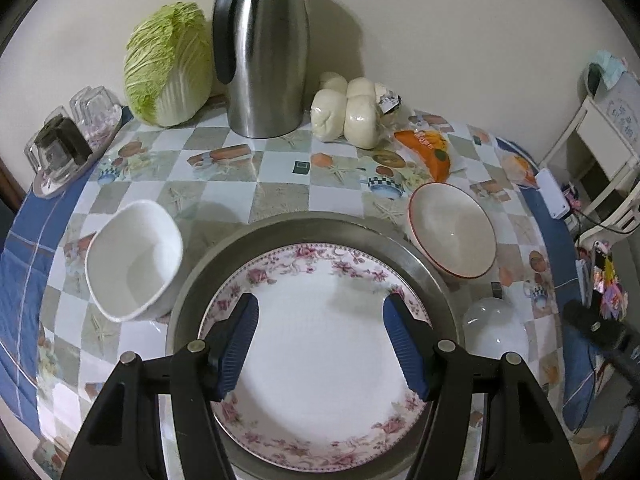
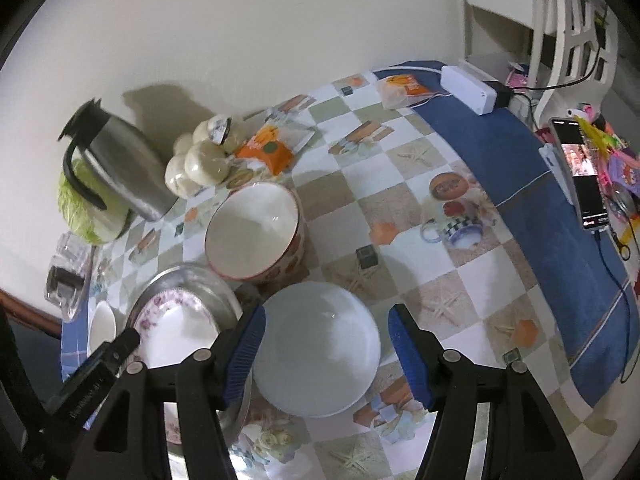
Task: Organize plates and bowls
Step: 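Move both tools to the rim of the red-rimmed white bowl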
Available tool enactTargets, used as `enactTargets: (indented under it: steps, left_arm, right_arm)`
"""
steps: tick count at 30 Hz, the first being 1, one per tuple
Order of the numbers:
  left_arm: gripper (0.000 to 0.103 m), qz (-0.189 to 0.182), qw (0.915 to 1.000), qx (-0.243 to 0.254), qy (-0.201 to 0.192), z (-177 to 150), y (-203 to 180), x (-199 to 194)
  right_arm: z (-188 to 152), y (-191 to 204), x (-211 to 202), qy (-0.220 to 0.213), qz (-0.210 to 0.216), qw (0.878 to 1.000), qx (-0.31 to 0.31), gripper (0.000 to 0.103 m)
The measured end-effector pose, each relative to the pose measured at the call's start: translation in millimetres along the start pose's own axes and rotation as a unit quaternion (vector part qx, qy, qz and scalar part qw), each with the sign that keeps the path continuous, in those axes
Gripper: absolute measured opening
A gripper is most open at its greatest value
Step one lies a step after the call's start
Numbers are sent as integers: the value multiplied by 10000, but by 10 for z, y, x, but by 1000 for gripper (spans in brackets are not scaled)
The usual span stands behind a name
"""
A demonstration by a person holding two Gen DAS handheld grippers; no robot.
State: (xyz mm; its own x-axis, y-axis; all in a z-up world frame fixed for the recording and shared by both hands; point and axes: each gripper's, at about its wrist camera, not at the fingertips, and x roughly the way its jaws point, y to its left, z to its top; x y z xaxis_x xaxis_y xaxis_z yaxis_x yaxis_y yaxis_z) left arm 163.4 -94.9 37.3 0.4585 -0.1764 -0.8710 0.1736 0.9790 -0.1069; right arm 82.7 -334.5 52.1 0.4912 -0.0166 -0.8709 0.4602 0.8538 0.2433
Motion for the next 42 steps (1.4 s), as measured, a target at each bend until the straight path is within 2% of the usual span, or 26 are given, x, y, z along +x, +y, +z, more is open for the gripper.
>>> enactTargets:
  steps: [8,18,22,26,28,31,35,38,42]
  left_arm:
    - [66,361,9987,295,204,245,-39,146]
    - [67,-219,9978,121,606,399,-40,427]
    - [68,-448,9954,100,843,476,-62,516]
    - [68,-340,9950,209,913,574,-93,555]
    - [68,-408,9938,207,1016,628,-111,572]
    - [68,-578,9910,-13,1206,729,-104,594]
    - [68,-679,9900,-210,1222,879,-147,581]
    - [68,-716,9901,-127,1200,995,-253,544]
    - [68,-544,9918,115,1149,1140,-414,485]
  right_arm:
    - [332,83,-49,11,-66,9999,-156,68]
    - [594,74,190,209,-33,9997,-128,68]
    - [648,55,335,500,94,9986,-168,75]
    - [731,27,371,700,33,9969,-351,75]
    - [823,11,345,756,27,9963,-400,75]
    - [960,14,274,691,-78,9966,-434,75]
    - [1089,89,253,615,27,9973,-402,75]
    - [1106,196,370,655,-38,9966,-497,75]
    - [1056,274,595,881,9,9947,-525,75]
